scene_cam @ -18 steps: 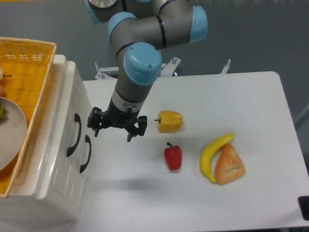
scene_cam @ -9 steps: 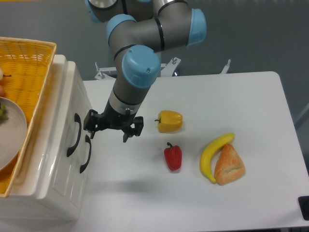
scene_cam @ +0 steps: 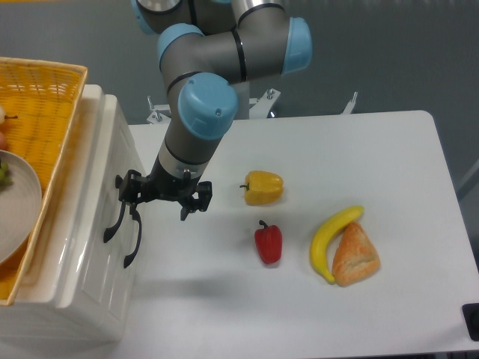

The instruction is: Slide open the top white drawer

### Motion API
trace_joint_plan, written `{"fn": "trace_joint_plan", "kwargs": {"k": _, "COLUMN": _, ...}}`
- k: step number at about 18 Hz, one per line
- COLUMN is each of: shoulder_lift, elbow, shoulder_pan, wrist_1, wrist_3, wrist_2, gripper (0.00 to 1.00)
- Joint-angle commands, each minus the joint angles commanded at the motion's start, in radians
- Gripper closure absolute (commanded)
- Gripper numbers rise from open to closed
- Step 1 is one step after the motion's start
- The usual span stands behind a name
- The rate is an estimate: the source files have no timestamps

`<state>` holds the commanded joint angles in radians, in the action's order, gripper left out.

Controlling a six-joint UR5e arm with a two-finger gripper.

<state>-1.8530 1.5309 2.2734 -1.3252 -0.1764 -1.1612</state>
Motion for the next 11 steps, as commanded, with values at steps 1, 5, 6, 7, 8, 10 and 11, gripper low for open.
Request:
{"fn": "trace_joint_plan", "kwargs": {"k": 1, "shoulder_lift": 0.002, "elbow": 0.0, "shoulder_pan": 0.0, "wrist_1": -0.008, "wrist_3": 0.0, "wrist_2": -0.003, "gripper": 0.0}}
{"fn": "trace_joint_plan", "kwargs": {"k": 5, "shoulder_lift": 0.011, "elbow": 0.002, "shoulder_pan": 0.002, "wrist_1": -0.04, "wrist_3": 0.0, "wrist_2": -0.005, "gripper": 0.0}}
{"fn": "trace_joint_plan", "kwargs": {"k": 6, "shoulder_lift": 0.011, "elbow": 0.002, "shoulder_pan": 0.003, "wrist_1": -0.043, "wrist_3": 0.0, "wrist_2": -0.005, "gripper": 0.0}}
{"fn": "trace_joint_plan", "kwargs": {"k": 7, "shoulder_lift": 0.012, "elbow": 0.002, "shoulder_pan": 0.002, "wrist_1": -0.048, "wrist_3": 0.0, "wrist_2": -0.006, "gripper": 0.0}}
{"fn": "trace_joint_plan", "kwargs": {"k": 8, "shoulder_lift": 0.011, "elbow": 0.002, "shoulder_pan": 0.002, "wrist_1": -0.049, "wrist_3": 0.002, "wrist_2": -0.006, "gripper": 0.0}}
{"fn": "trace_joint_plan", "kwargs": {"k": 10, "shoulder_lift": 0.011, "elbow": 0.0, "shoulder_pan": 0.0, "wrist_1": -0.045, "wrist_3": 0.0, "wrist_2": -0.005, "gripper": 0.0}}
{"fn": "trace_joint_plan", "kwargs": {"k": 11, "shoulder_lift": 0.009, "elbow": 0.0, "shoulder_pan": 0.0, "wrist_1": -0.043, "wrist_3": 0.0, "wrist_2": -0.003, "gripper": 0.0}}
